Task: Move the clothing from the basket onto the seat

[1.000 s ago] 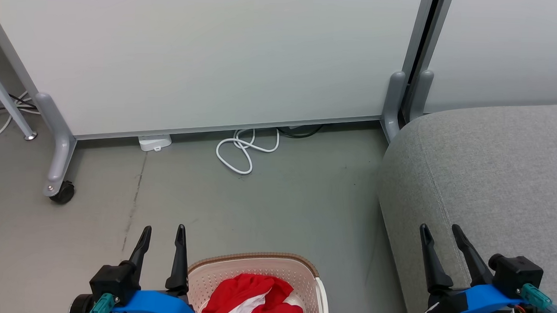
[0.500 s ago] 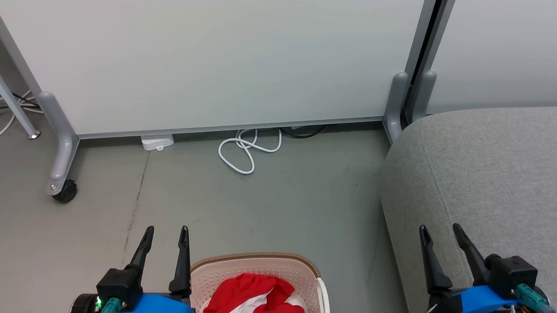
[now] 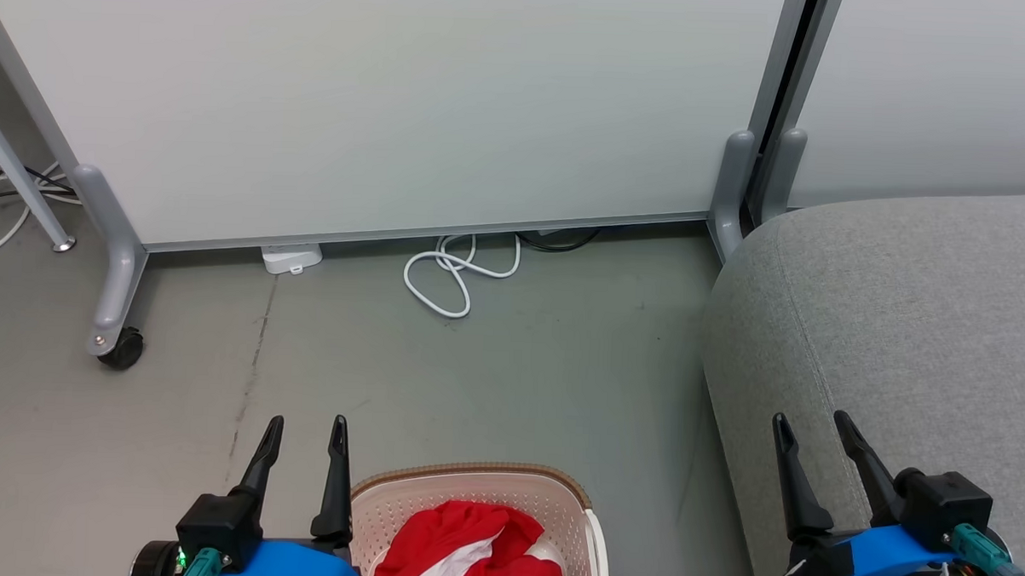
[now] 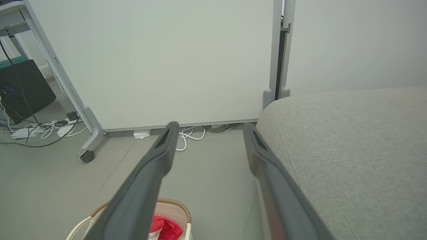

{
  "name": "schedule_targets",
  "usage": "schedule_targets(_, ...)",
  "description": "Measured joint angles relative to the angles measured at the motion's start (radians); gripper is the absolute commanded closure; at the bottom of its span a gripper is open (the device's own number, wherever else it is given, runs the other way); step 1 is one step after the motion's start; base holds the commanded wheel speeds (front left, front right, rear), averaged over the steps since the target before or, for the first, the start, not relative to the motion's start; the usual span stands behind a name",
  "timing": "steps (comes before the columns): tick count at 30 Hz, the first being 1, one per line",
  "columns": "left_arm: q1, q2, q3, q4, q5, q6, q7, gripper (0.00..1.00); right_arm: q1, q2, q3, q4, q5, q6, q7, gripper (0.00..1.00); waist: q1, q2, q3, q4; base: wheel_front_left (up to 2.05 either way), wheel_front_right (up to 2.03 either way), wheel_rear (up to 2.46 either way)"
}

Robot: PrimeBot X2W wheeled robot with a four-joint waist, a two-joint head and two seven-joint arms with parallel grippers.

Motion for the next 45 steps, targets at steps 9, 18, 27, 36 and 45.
schedule_targets(9,-0.005,0.013,-0.007,0.011,0.002,-0.009,0.000,0.00,-0.007,0.000,0.021,-0.003,0.016,0.000,0.000,0.00,-0.0001,0.0000,0.039,-0.023,0.00,0.00,0.00)
schedule_targets(18,-0.069,0.058,-0.003,0.021,0.005,-0.014,0.019,0.00,-0.078,-0.001,0.091,-0.027,0.046,0.000,-0.042,0.00,0.0002,0.0000,0.193,-0.142,0.00,0.00,0.00)
schedule_targets(27,-0.140,0.152,0.015,0.112,0.007,-0.032,0.126,0.00,-0.170,-0.001,0.182,-0.030,0.114,0.000,-0.101,0.00,0.0004,0.0000,0.405,-0.307,0.00,0.00,0.00)
schedule_targets(36,-0.234,0.253,0.002,0.240,0.012,-0.061,0.305,0.00,-0.243,-0.002,0.237,-0.032,0.204,0.000,-0.119,0.00,0.0003,-0.0001,0.570,-0.404,0.00,0.00,0.00)
schedule_targets(45,-0.367,0.291,0.021,0.348,-0.001,-0.053,0.341,0.00,-0.287,-0.002,0.268,-0.099,0.272,0.000,-0.120,0.00,0.0001,0.0000,0.704,-0.444,0.00,0.00,0.00)
